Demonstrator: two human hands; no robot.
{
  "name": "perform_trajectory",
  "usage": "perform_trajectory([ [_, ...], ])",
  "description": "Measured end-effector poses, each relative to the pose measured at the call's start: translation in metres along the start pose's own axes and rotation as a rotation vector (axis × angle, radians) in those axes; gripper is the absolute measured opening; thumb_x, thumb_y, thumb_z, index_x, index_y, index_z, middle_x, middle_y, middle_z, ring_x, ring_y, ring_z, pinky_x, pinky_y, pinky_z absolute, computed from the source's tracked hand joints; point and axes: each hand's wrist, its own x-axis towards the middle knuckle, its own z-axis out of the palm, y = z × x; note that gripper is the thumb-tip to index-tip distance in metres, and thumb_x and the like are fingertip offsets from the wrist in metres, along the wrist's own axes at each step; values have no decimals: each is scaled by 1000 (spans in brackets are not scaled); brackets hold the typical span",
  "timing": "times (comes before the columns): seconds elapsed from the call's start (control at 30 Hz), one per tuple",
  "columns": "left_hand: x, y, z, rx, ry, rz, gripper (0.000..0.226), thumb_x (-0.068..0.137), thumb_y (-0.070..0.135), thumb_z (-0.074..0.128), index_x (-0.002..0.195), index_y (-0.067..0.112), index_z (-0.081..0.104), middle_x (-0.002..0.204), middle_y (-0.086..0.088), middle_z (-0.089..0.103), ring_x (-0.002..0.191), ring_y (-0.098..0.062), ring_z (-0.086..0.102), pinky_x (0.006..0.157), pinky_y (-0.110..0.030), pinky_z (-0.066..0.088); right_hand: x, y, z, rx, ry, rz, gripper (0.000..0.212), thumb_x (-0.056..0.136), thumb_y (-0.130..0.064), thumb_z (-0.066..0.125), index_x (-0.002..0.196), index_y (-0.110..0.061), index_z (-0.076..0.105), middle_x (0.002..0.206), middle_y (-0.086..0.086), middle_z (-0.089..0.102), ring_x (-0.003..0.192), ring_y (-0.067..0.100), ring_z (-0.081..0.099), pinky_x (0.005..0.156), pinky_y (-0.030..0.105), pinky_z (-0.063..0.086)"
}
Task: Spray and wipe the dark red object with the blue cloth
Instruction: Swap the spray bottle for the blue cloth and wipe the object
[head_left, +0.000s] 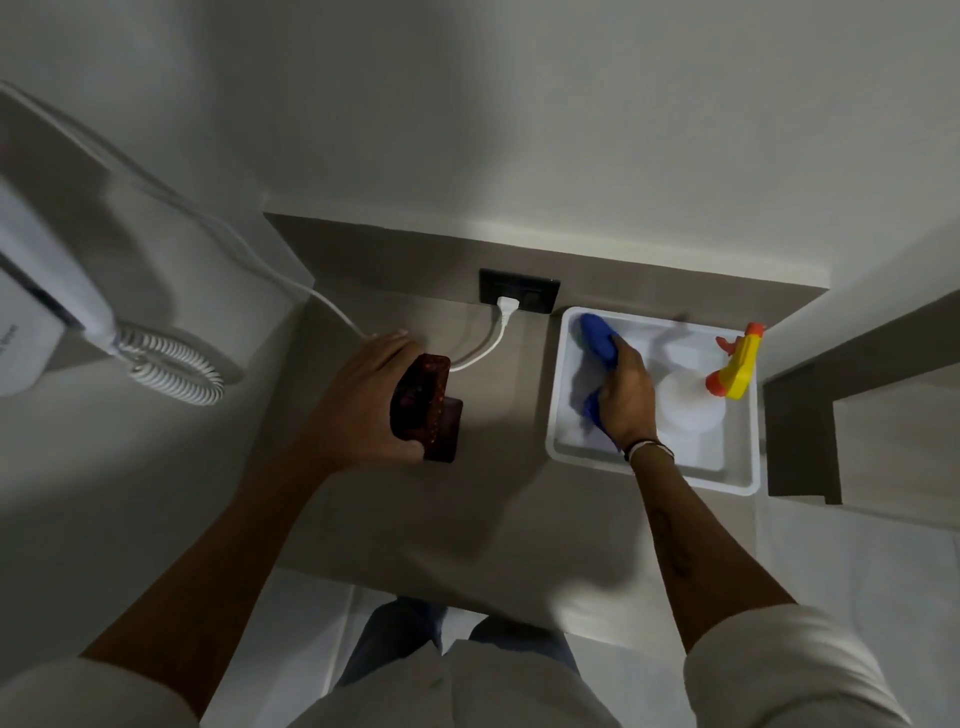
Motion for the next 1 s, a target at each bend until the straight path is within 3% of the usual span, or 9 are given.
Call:
perform_trajectory([
  [0.07, -2, -4, 3, -48, 61, 36, 110, 56, 47, 84, 152, 7, 49, 156, -14, 49, 153, -33, 39, 122, -55, 39, -21, -14, -2, 157, 122, -2, 47, 111, -1, 40, 156, -12, 46, 125, 13, 65, 107, 28, 65, 104, 33, 53],
  [0.2, -14, -29, 5, -259, 151, 79, 106, 55, 45, 86, 149, 10, 53, 148, -10, 54, 139, -28, 55, 113, -44, 48, -83, -34, 6, 280, 313, -32, 53, 109, 3, 41, 161, -7, 39, 157, 11, 56, 142, 26, 56, 125, 40, 43],
  [0.37, -37, -57, 21, -555, 201, 80, 99, 53, 36, 86, 146, 36, 51, 139, 3, 56, 128, 9, 55, 105, -10, 43, -170, -42, 39, 390, 365, 15, 57, 108, 5, 43, 163, -12, 40, 163, 0, 50, 136, -13, 52, 123, 21, 42],
  [0.47, -47, -68, 32, -608, 234, 57, 98, 51, 37, 87, 136, 64, 46, 135, 20, 53, 123, 14, 55, 100, -3, 40, -201, -50, 66, 401, 352, 53, 61, 105, 11, 44, 162, -12, 41, 163, 3, 51, 145, 8, 52, 127, 33, 40],
  [0.6, -52, -82, 37, -610, 235, 80, 96, 52, 37, 88, 137, 57, 46, 133, 42, 49, 123, 15, 54, 100, -2, 38, -212, -83, 100, 258, 287, -148, 71, 95, 22, 47, 161, -4, 40, 163, 6, 47, 147, -1, 46, 129, 30, 36],
  [0.7, -51, -89, 40, -587, 235, 98, 98, 53, 38, 89, 145, 31, 55, 135, 28, 53, 125, 1, 58, 103, -10, 43, -211, -113, 136, 47, 67, -449, 79, 92, 20, 49, 165, -2, 29, 175, 16, 28, 164, 28, 29, 135, 43, 27],
  [0.8, -51, -94, 41, -587, 245, 102, 100, 53, 37, 89, 146, 21, 57, 131, 11, 58, 123, -1, 60, 104, -15, 46, -203, -108, 158, -196, -56, -605, 94, 85, 24, 51, 169, -2, 17, 180, 17, 10, 168, 33, 11, 135, 45, 23],
  [0.93, -62, -103, 47, -613, 247, 63, 104, 53, 36, 89, 149, 18, 54, 131, 38, 50, 120, 15, 55, 101, -6, 42, -178, -70, 135, -427, -83, -384, 80, 99, 19, 39, 168, -4, 7, 178, 17, -6, 167, 39, -6, 136, 51, 13],
  [1.0, -63, -104, 50, -628, 250, 46, 104, 53, 35, 90, 149, 20, 54, 130, 40, 49, 120, 15, 55, 100, -5, 42, -178, -79, 138, -379, -85, -326, 84, 98, 19, 42, 169, -7, 5, 179, 16, -8, 167, 38, -9, 136, 51, 12],
])
